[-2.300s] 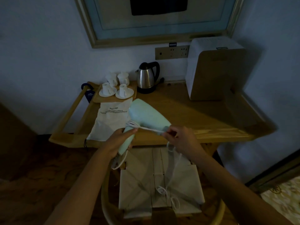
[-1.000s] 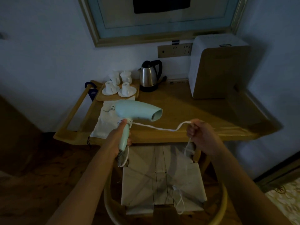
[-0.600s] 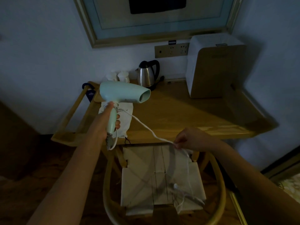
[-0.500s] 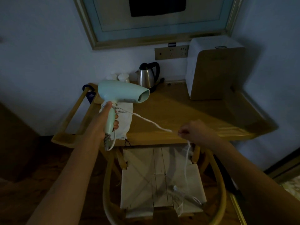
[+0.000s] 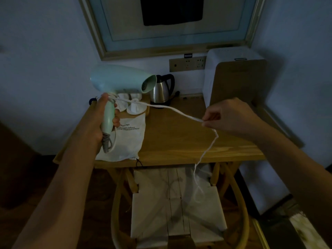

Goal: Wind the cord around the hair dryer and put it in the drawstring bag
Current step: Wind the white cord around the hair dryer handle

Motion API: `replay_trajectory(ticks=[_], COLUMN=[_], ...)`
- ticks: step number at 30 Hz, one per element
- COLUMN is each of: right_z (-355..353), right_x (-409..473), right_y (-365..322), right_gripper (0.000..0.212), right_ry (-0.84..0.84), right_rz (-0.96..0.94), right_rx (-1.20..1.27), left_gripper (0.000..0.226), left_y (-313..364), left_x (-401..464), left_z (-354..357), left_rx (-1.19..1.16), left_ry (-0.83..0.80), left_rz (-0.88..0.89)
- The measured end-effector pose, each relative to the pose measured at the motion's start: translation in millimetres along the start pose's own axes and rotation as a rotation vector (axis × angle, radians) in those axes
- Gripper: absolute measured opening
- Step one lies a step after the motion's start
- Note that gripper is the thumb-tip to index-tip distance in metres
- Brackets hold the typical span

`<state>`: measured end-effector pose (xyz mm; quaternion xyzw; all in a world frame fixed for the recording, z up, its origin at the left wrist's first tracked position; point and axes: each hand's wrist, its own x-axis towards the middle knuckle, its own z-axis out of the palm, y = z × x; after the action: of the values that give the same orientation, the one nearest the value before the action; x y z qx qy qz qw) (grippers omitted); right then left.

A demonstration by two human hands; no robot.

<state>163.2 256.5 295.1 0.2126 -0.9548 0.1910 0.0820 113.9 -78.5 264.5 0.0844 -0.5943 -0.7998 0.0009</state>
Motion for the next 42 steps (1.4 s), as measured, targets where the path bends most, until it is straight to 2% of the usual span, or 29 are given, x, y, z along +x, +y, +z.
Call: replay_trajectory(ticks=[2, 5, 9, 10, 12, 15, 17, 20, 22, 25, 27, 29, 31, 35, 37, 39, 42], right_z=[2, 14, 39, 44, 54, 60, 61, 56, 54, 52, 48, 47, 50, 62, 65, 73, 111], right_x=[0, 1, 4, 4, 2, -11, -21, -27, -25, -18, -14, -11, -10, -18, -23, -28, -41], right_y=[-4, 2, 15, 17, 23, 30, 33, 32, 27, 20, 19, 23, 27, 29, 29, 28, 24], right_gripper=[0.025, 0.026, 0.013, 0.007, 0.017, 0.021, 0.021, 0.02, 0.017, 0.009, 0.006, 0.007, 0.011, 0.013, 0.018, 0.02, 0.017], right_ry=[-0.046, -0.03, 0.245, 0.271, 0.13, -0.351, -0.567, -0.711, -0.666, -0.484, -0.332, -0.154, 0.008, 0.342, 0.442, 0.44, 0.117], right_rz=[0.012, 0.081, 0.161, 0.157, 0.168, 0.181, 0.14, 0.072, 0.093, 0.187, 0.211, 0.201, 0.196, 0.086, 0.083, 0.12, 0.227], right_rx=[0.043, 0.059, -0.105, -0.092, 0.1, 0.608, 0.843, 0.894, 0.807, 0.659, 0.424, 0.132, -0.04, -0.264, -0.287, -0.282, -0.303], left_gripper=[0.036, 0.036, 0.037, 0.039, 0.04, 0.04, 0.039, 0.039, 0.041, 0.04, 0.04, 0.04, 0.04, 0.038, 0.038, 0.039, 0.037], left_y=[7, 11, 8, 6, 2, -1, -1, -3, -5, -7, -6, -4, -3, -1, 0, 0, -8], left_x=[1, 2, -1, -2, -4, -3, -1, 2, 3, 1, 0, -1, -2, -4, -5, -6, -9], left_z=[5, 11, 15, 16, 20, 20, 18, 14, 15, 16, 14, 12, 14, 19, 19, 19, 25], left_rx=[0.017, 0.039, 0.084, 0.087, 0.08, 0.102, 0.125, 0.149, 0.161, 0.135, 0.103, 0.094, 0.115, 0.101, 0.087, 0.085, 0.114], left_ry=[0.002, 0.024, -0.015, -0.03, -0.041, -0.045, -0.034, -0.025, -0.023, -0.038, -0.048, -0.048, -0.051, -0.063, -0.082, -0.088, -0.08], left_rz=[-0.009, -0.006, 0.011, 0.0, -0.027, -0.042, -0.051, -0.059, -0.074, -0.097, -0.088, -0.071, -0.071, -0.08, -0.073, -0.07, -0.064])
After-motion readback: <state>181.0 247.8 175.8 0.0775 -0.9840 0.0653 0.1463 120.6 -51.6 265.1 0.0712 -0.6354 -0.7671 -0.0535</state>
